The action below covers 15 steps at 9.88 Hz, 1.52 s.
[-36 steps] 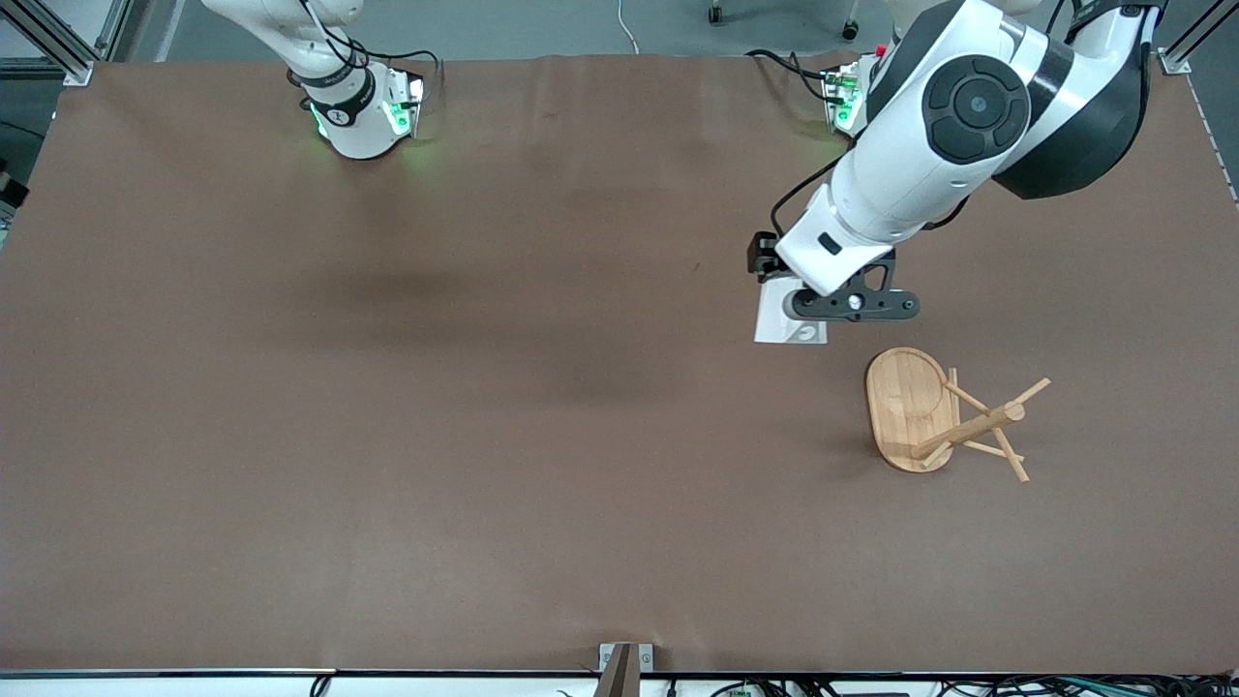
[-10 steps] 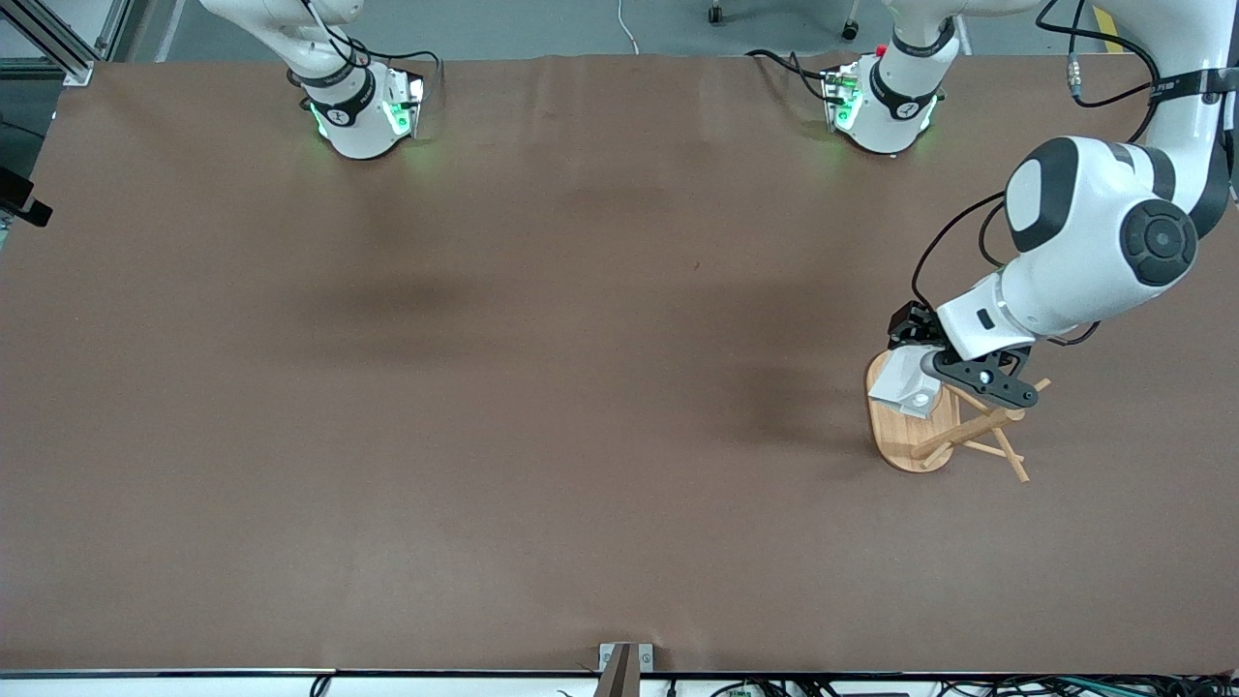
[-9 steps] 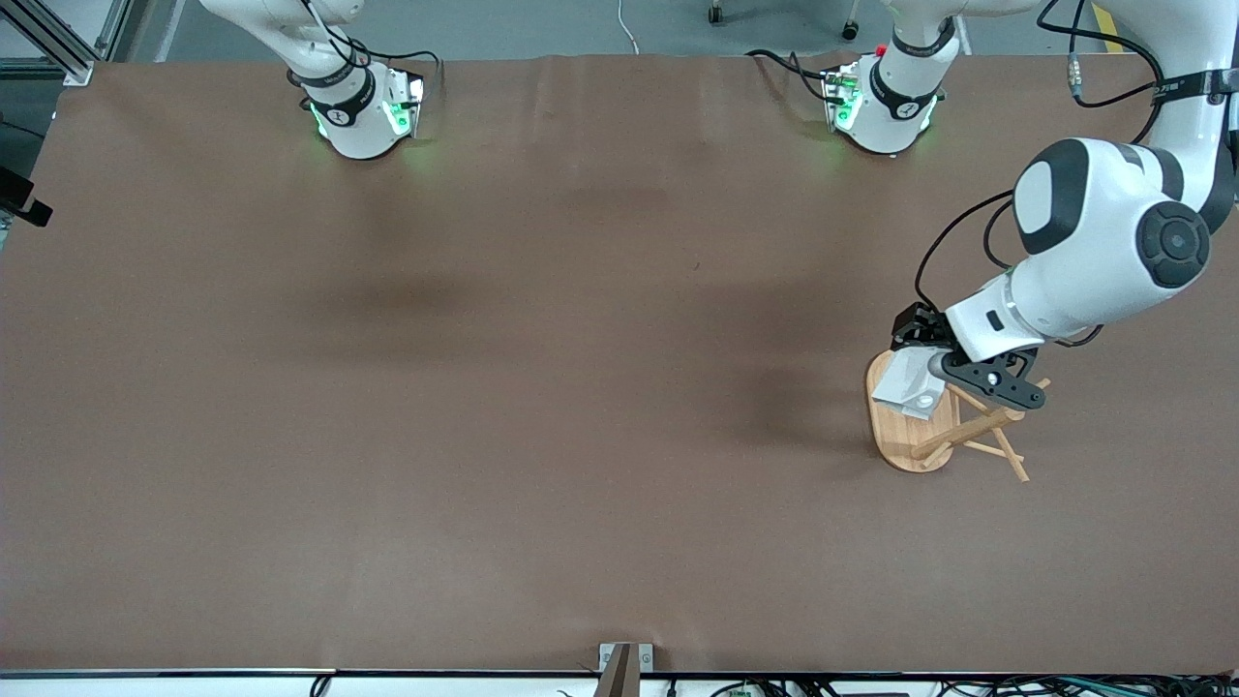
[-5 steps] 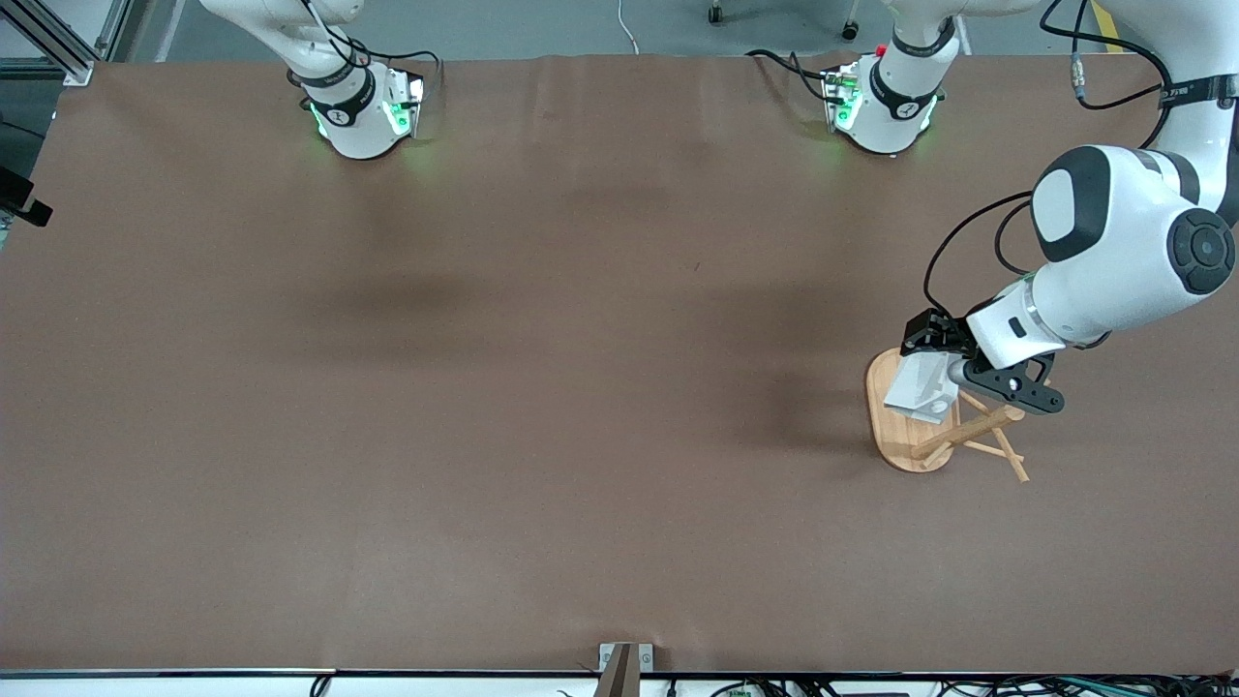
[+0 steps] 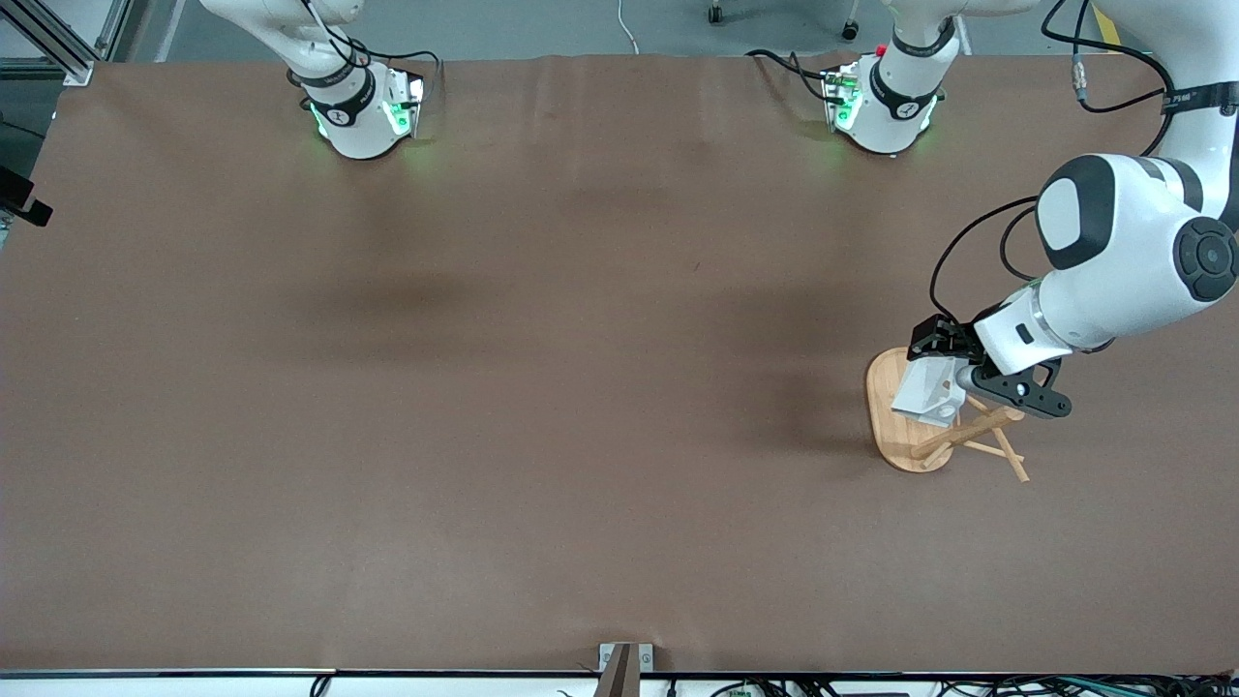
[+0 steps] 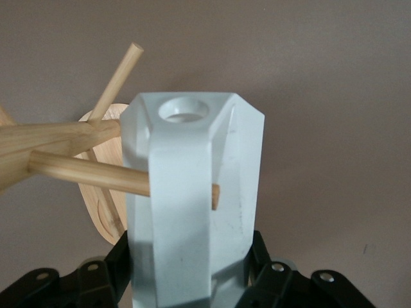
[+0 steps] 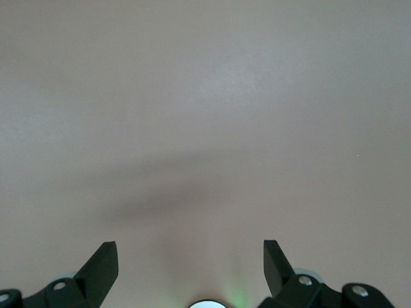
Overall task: Hang cup on rack
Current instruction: 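Lower the cup onto a rack peg with the left gripper, then open the left gripper and raise it away from the rack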
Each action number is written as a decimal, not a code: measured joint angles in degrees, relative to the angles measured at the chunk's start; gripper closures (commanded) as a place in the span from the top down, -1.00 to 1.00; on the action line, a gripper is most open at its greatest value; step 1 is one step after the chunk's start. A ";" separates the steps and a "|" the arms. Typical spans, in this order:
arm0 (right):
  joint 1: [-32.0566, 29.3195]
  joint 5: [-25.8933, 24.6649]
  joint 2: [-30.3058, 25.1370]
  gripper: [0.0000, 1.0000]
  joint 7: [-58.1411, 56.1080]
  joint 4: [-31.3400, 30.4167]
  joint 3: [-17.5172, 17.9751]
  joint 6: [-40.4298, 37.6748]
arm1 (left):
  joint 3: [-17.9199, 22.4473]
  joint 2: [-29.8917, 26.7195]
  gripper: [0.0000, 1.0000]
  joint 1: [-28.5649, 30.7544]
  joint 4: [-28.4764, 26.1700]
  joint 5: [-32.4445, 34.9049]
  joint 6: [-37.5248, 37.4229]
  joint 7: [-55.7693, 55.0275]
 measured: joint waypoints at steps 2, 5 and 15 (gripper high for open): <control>0.00 0.00 0.00 1.00 0.00 0.00 0.00 -0.01 | 0.03 0.17 1.00 0.00 0.56 0.00 0.20 0.07; -0.02 0.00 0.00 1.00 0.00 0.00 -0.02 -0.03 | 0.03 -0.28 1.00 -1.25 6.49 -0.04 -8.69 -1.99; -0.08 0.00 0.06 1.00 0.00 0.04 -0.07 -0.06 | 3.19 -19.75 1.00 -9.24 12.35 9.73 -28.81 -21.94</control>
